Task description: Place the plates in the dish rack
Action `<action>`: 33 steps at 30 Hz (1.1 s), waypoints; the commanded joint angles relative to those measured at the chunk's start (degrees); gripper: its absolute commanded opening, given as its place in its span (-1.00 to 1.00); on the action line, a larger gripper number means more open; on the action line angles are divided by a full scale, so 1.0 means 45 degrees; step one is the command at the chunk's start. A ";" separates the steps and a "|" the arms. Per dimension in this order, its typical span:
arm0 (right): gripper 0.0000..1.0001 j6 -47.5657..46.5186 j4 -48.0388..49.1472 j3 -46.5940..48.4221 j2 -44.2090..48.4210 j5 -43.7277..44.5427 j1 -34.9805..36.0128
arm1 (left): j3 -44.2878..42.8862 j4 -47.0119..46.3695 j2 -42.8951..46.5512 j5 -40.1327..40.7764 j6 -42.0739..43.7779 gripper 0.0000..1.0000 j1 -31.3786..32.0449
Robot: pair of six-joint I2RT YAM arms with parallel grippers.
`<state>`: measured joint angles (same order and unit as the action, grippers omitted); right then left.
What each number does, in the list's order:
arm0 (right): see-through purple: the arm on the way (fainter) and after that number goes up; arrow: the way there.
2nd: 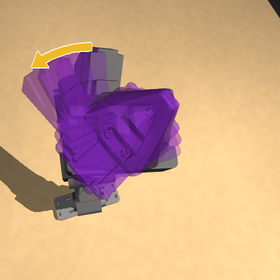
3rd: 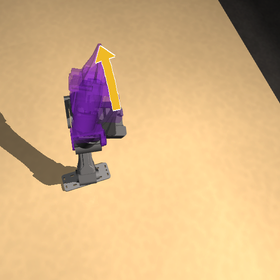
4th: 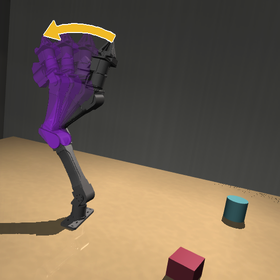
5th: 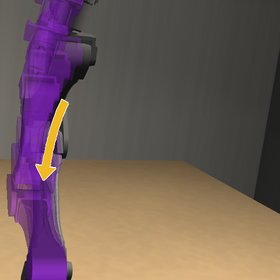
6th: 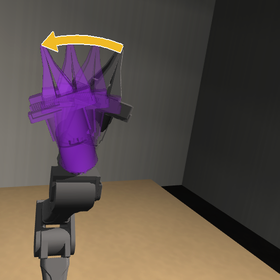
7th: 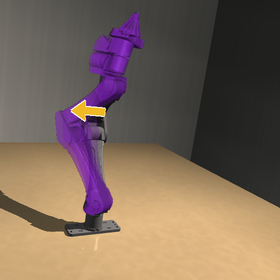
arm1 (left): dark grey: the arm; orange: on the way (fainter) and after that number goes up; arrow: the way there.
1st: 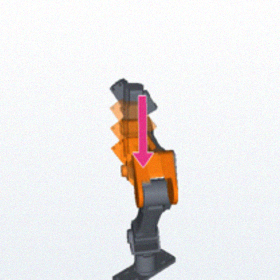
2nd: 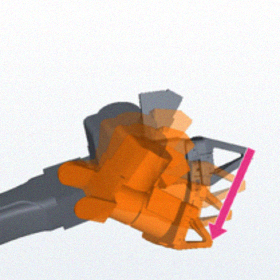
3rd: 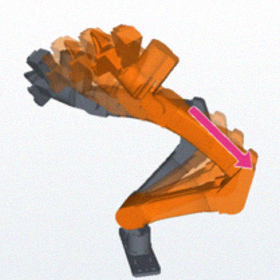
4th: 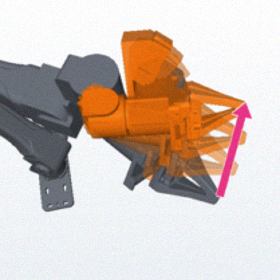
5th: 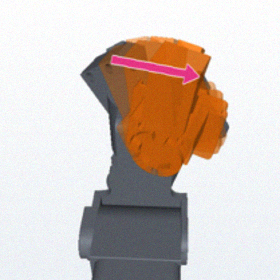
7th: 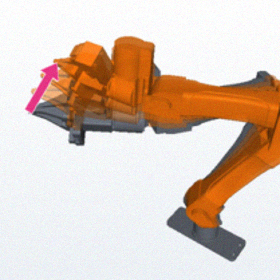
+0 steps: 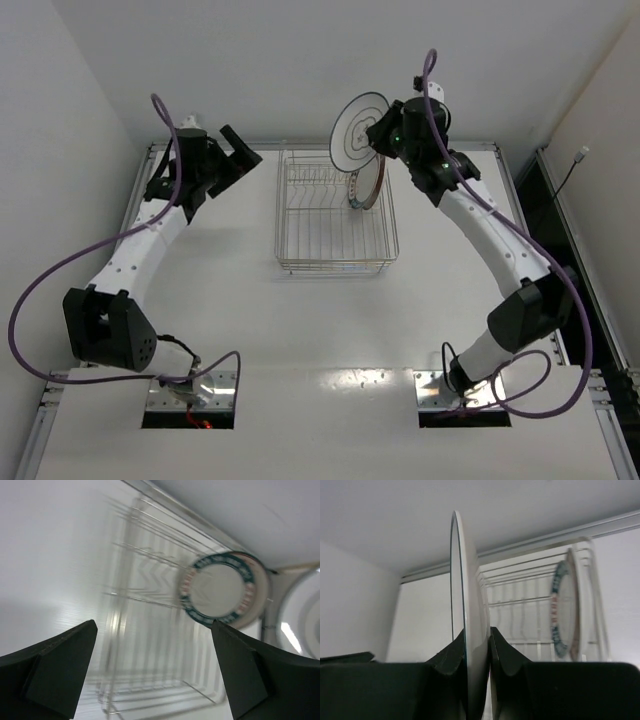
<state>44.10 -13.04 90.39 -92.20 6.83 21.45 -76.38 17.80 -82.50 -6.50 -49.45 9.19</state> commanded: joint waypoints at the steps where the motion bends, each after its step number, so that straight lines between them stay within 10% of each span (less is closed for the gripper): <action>1: -1.00 -0.2004 -0.2784 0.1083 -0.0501 0.5447 0.0700 | 0.0018 0.1649 0.0597 0.3778 0.2159 0.96 -0.0011; 15: -1.00 -0.3256 -0.4840 0.4953 -0.4704 0.8054 0.1912 | 0.5214 -0.2001 0.2454 0.6172 0.4134 0.96 0.1297; 33: -1.00 -0.3705 -0.3918 0.5576 -0.7243 0.5750 0.1269 | 0.4141 -0.1847 0.0735 0.5294 0.4152 0.96 0.1297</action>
<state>28.08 -32.99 112.01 -123.52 34.72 28.34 -55.64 11.35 -78.70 17.96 -31.88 15.03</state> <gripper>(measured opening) 0.108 0.978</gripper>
